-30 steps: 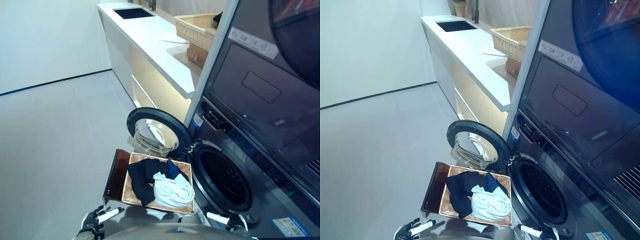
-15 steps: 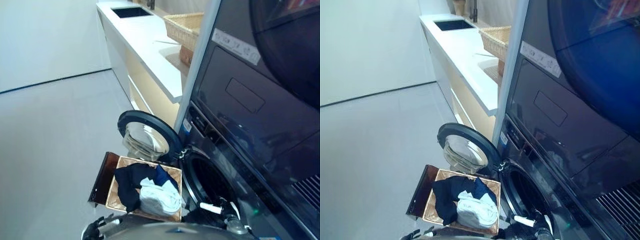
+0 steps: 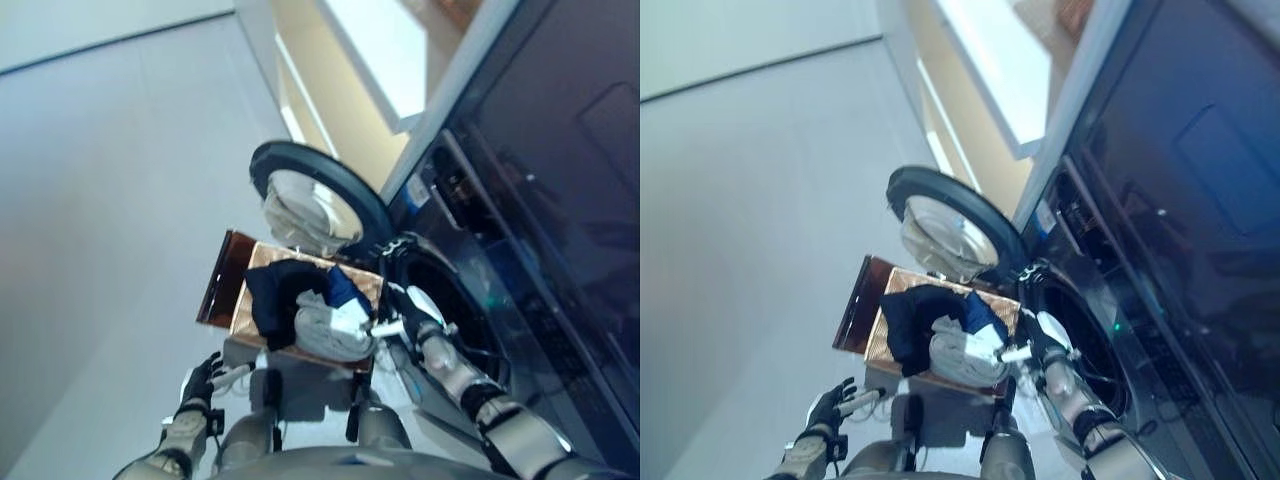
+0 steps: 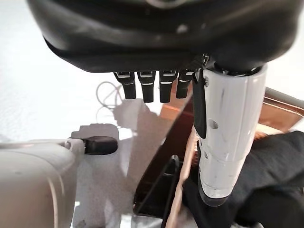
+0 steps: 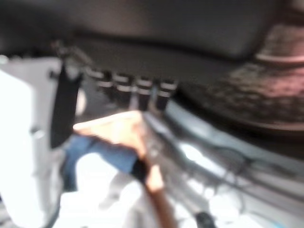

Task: Pick up the clothes and place them into the washing machine

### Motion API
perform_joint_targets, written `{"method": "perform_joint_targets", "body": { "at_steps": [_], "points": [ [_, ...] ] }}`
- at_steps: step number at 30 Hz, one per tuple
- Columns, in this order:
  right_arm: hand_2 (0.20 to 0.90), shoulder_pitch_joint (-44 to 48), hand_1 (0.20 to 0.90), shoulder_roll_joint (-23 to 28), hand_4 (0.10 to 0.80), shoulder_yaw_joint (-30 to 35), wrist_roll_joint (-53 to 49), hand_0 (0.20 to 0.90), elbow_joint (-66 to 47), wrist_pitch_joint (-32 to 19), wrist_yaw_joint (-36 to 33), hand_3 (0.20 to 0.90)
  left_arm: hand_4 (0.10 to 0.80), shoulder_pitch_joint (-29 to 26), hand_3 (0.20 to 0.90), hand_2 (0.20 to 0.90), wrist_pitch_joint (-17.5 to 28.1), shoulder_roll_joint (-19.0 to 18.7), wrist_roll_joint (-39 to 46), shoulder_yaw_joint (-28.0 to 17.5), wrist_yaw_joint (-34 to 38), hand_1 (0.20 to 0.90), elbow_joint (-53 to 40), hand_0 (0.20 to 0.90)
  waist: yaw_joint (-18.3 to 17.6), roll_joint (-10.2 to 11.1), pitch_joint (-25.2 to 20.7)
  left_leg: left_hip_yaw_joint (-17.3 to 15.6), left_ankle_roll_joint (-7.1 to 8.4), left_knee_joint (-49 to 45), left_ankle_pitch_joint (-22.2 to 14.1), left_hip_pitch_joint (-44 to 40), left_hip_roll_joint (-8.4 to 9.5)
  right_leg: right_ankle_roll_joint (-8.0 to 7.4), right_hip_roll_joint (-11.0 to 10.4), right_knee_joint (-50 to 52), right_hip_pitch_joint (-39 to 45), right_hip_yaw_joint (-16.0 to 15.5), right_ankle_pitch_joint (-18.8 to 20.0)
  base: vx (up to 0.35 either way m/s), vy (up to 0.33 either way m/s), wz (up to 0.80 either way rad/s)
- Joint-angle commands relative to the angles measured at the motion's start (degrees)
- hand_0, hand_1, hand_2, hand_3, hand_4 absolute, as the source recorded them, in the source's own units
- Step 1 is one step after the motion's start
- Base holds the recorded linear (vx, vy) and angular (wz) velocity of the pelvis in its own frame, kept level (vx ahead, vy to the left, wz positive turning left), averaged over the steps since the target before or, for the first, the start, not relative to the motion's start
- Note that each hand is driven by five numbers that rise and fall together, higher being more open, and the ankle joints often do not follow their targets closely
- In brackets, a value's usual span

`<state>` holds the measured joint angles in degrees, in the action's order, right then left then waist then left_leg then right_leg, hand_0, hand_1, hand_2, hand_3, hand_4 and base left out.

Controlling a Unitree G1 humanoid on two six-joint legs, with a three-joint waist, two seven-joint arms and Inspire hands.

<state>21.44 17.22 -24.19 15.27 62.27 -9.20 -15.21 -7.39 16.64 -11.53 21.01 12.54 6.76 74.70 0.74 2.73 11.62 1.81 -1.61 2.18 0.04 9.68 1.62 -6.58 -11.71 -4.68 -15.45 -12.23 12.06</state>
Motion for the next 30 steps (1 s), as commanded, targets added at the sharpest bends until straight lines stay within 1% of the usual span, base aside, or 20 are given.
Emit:
{"method": "perform_joint_targets", "body": {
  "at_steps": [1,4,6,12,17,23,30],
  "points": [
    [0.9,1.2,0.9,-1.1,0.8,0.4,-1.2,0.9,-0.2,-0.1,-2.9,0.9,0.8,-2.2,0.9,0.9,1.9,-0.9,0.0,0.7,2.2,0.9,0.6,0.9,0.5,0.9,-0.2,1.4,2.0,2.4,1.8,0.8,0.15,-2.32,-1.9,2.6,1.3,1.4,-0.9,0.049,0.033,0.1],
    [0.9,-0.8,0.9,-2.1,0.8,0.5,-1.7,0.9,-0.6,-0.1,-2.6,0.9,0.8,-1.7,0.9,0.9,1.8,-0.8,-0.4,0.6,2.0,0.9,0.9,0.9,0.3,1.2,-0.6,1.4,1.72,2.2,1.1,0.1,0.38,-2.49,-2.2,2.8,2.0,1.5,-1.0,0.03,0.045,0.0],
    [0.9,-2.4,0.9,-3.0,0.8,-0.1,-0.8,0.9,-0.3,0.0,-1.8,0.9,0.8,-1.6,0.9,0.9,1.6,-1.0,-1.2,0.2,1.9,0.9,1.1,0.9,0.0,1.3,-0.7,1.3,1.4,1.8,0.4,-0.3,0.93,-2.64,-2.8,3.5,2.1,1.8,-1.2,0.01,0.076,-0.02],
    [0.9,-2.0,0.9,-3.7,0.8,-0.9,0.1,0.9,3.9,0.9,-1.0,0.9,0.8,-3.1,0.9,0.9,1.4,-1.5,-1.7,0.2,2.1,0.9,0.7,0.9,0.2,1.1,0.1,0.7,1.44,2.0,0.8,0.5,1.52,-2.56,-3.5,3.8,0.8,2.3,-0.8,-0.029,0.046,0.0],
    [0.9,-2.4,0.9,-4.1,0.8,-1.9,0.2,0.9,3.3,0.7,0.0,0.9,0.8,-3.5,0.9,0.9,1.3,-1.7,-2.0,0.3,2.1,0.9,0.6,0.9,0.1,1.1,0.3,0.7,1.35,2.2,0.9,0.5,1.67,-2.49,-3.6,3.8,0.5,2.6,-0.8,-0.003,0.006,0.0],
    [0.9,-2.9,0.9,-4.6,0.8,-5.6,2.0,0.9,-0.6,0.0,1.7,0.9,0.8,-4.0,0.9,0.9,1.5,-2.0,-1.4,0.4,2.2,0.9,-0.1,0.9,0.1,1.6,0.6,0.6,1.35,1.9,0.8,0.6,1.59,-2.51,-3.5,3.7,0.4,2.6,-0.9,0.0,0.0,0.0],
    [0.9,-2.4,0.9,-5.3,0.8,-5.0,2.6,0.9,-0.4,0.5,0.4,0.9,0.8,-4.3,0.9,0.9,1.3,-1.0,-0.4,0.5,2.4,0.9,1.2,0.9,0.3,1.8,1.0,0.6,1.24,1.0,0.5,1.3,1.77,-2.53,-3.6,3.6,0.3,2.5,-0.7,0.0,0.0,0.0]
  ]
}}
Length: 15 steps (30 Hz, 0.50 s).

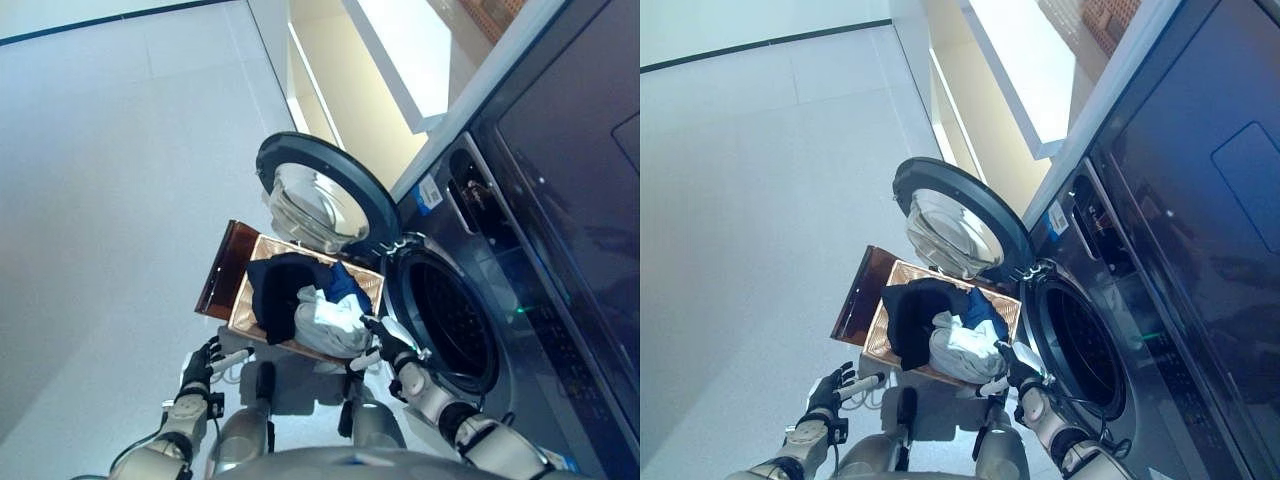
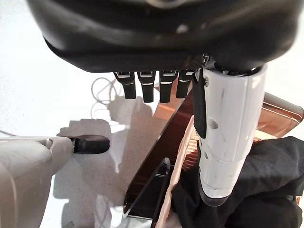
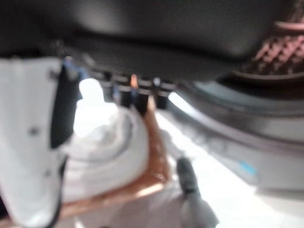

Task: Pick up the clothes and place them into the washing machine

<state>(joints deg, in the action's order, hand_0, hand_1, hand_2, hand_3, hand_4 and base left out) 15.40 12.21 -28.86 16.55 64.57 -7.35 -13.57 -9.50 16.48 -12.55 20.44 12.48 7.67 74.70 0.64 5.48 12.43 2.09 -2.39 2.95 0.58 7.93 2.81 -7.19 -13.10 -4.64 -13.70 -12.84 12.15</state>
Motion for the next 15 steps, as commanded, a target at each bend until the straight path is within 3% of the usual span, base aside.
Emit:
{"method": "perform_joint_targets", "body": {
  "at_steps": [1,15],
  "points": [
    [0.9,4.0,0.9,-0.3,0.8,-0.3,1.3,0.9,-2.2,-1.3,-1.5,0.9,0.8,-2.2,0.9,0.9,1.5,0.2,0.3,0.7,1.6,0.9,1.1,0.9,0.5,-1.0,0.3,0.4,2.05,0.2,0.1,3.4,0.61,-1.91,-2.2,3.6,-1.7,3.0,-0.7,0.0,0.0,0.0],
    [0.9,11.3,0.9,-0.1,0.8,1.0,-1.7,0.9,1.5,0.7,-5.9,0.9,0.8,-4.6,0.9,0.9,2.1,2.0,3.2,4.5,3.0,0.9,-0.8,0.9,2.0,-2.0,4.3,1.8,2.31,-3.1,1.4,10.7,0.78,-1.65,-2.7,3.2,-5.3,0.7,0.7,-0.016,0.003,0.11]
  ]
}}
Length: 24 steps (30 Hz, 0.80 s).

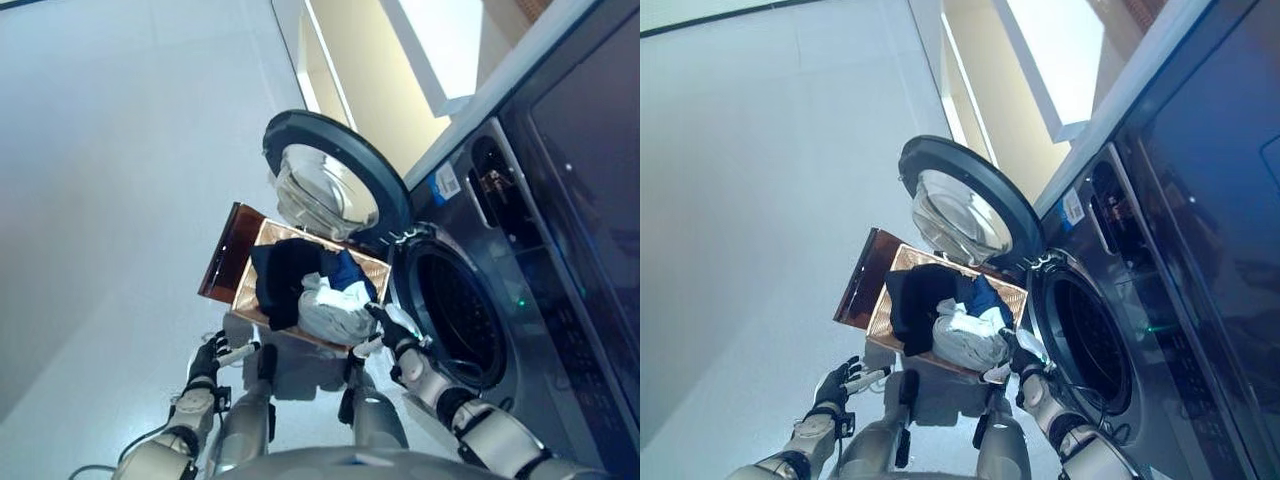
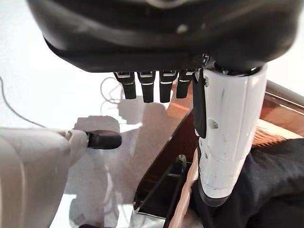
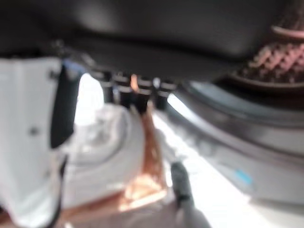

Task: Pick up the clothes and place them into the washing machine

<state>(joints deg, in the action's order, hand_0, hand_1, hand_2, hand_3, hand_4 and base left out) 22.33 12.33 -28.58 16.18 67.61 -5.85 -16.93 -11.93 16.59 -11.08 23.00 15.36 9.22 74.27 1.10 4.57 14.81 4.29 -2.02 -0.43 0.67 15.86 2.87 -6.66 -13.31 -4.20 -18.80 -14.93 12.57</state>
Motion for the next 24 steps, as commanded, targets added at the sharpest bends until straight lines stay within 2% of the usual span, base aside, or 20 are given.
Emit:
{"method": "perform_joint_targets", "body": {
  "at_steps": [1,13,24],
  "points": [
    [0.9,4.9,0.9,0.0,0.8,1.0,-1.9,0.9,-1.6,-0.8,-3.0,0.9,0.8,-2.3,0.9,0.9,2.0,0.7,0.8,1.9,1.6,0.9,-0.6,0.9,1.7,-1.3,2.3,-0.3,1.9,-0.2,1.3,3.5,0.84,-2.17,-2.6,2.8,-0.5,2.6,0.3,-0.025,0.015,0.13],
    [0.9,7.6,0.9,-0.3,0.8,5.0,-7.8,0.9,-2.3,-1.5,-7.0,0.9,0.8,-0.7,0.9,0.9,2.7,1.2,1.7,3.4,2.5,0.9,-1.2,0.9,2.4,-2.6,2.2,-0.1,1.44,-1.5,1.4,7.1,1.97,-2.53,-3.5,2.4,-2.7,2.1,1.3,0.002,0.018,0.04],
    [0.9,8.4,0.9,-2.4,0.8,2.6,-9.3,0.9,-7.1,-2.4,-7.2,0.9,0.8,-1.7,0.9,0.9,3.5,1.3,3.4,4.5,3.1,0.9,-2.4,0.9,2.7,-3.1,3.6,0.2,1.35,-3.2,1.7,10.6,2.51,-2.38,-3.7,3.3,-5.3,1.9,1.4,-0.006,0.007,0.01]
  ]
}}
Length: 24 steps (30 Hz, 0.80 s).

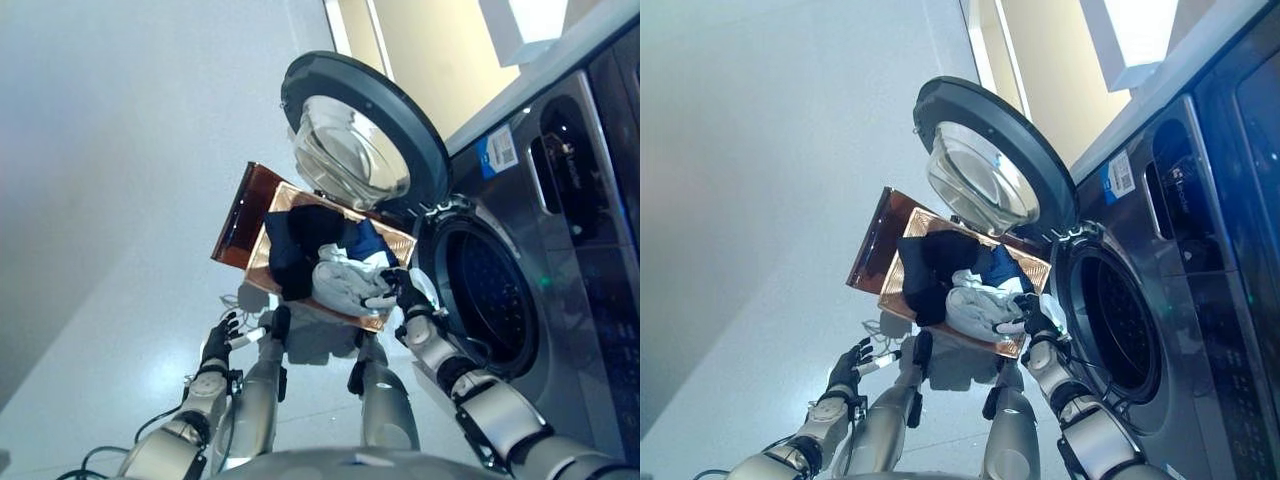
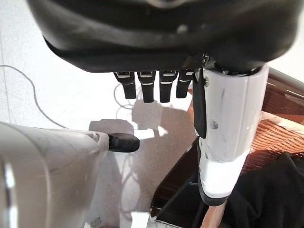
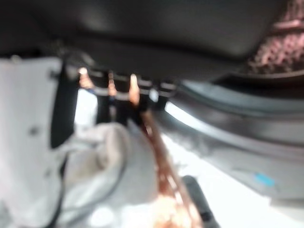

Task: Pick up the clothes and place them into the washing machine

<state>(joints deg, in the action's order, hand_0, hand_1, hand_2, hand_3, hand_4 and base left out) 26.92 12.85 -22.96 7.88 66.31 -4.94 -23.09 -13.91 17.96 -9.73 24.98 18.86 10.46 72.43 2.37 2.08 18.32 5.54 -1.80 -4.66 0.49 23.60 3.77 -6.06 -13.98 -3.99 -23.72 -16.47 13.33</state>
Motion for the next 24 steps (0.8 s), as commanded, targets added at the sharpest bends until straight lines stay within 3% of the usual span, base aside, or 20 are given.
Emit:
{"method": "perform_joint_targets", "body": {
  "at_steps": [1,12,24],
  "points": [
    [0.9,4.1,0.9,-3.0,0.8,-3.1,-1.1,0.9,-5.7,-3.4,-1.2,0.9,0.8,0.1,0.9,0.9,2.2,0.0,1.4,1.2,2.0,0.9,-0.7,0.9,1.5,-0.7,0.2,-1.0,1.14,0.9,1.9,3.2,1.65,-2.99,-3.1,3.3,-0.8,3.5,0.7,-0.034,0.015,0.04],
    [0.9,9.1,0.9,-3.9,0.8,-5.5,-0.3,0.9,-5.1,-2.9,-2.7,0.9,0.8,-0.6,0.9,0.9,2.8,0.5,3.1,3.6,2.6,0.9,-2.7,0.9,2.8,-2.3,2.2,-0.9,1.58,0.3,2.2,7.2,1.66,-3.3,-2.9,3.5,-4.1,3.3,0.9,-0.03,0.019,0.03],
    [0.9,12.4,0.9,-5.3,0.8,-10.0,3.9,0.9,-3.3,-1.7,-1.7,0.9,0.8,-3.0,0.9,0.9,3.1,0.6,3.8,4.5,3.6,0.9,-3.0,0.9,2.8,-2.3,4.0,-1.6,1.83,-0.8,2.7,11.6,2.05,-3.3,-3.2,4.1,-8.7,4.1,1.9,-0.028,0.012,-0.04]
  ]
}}
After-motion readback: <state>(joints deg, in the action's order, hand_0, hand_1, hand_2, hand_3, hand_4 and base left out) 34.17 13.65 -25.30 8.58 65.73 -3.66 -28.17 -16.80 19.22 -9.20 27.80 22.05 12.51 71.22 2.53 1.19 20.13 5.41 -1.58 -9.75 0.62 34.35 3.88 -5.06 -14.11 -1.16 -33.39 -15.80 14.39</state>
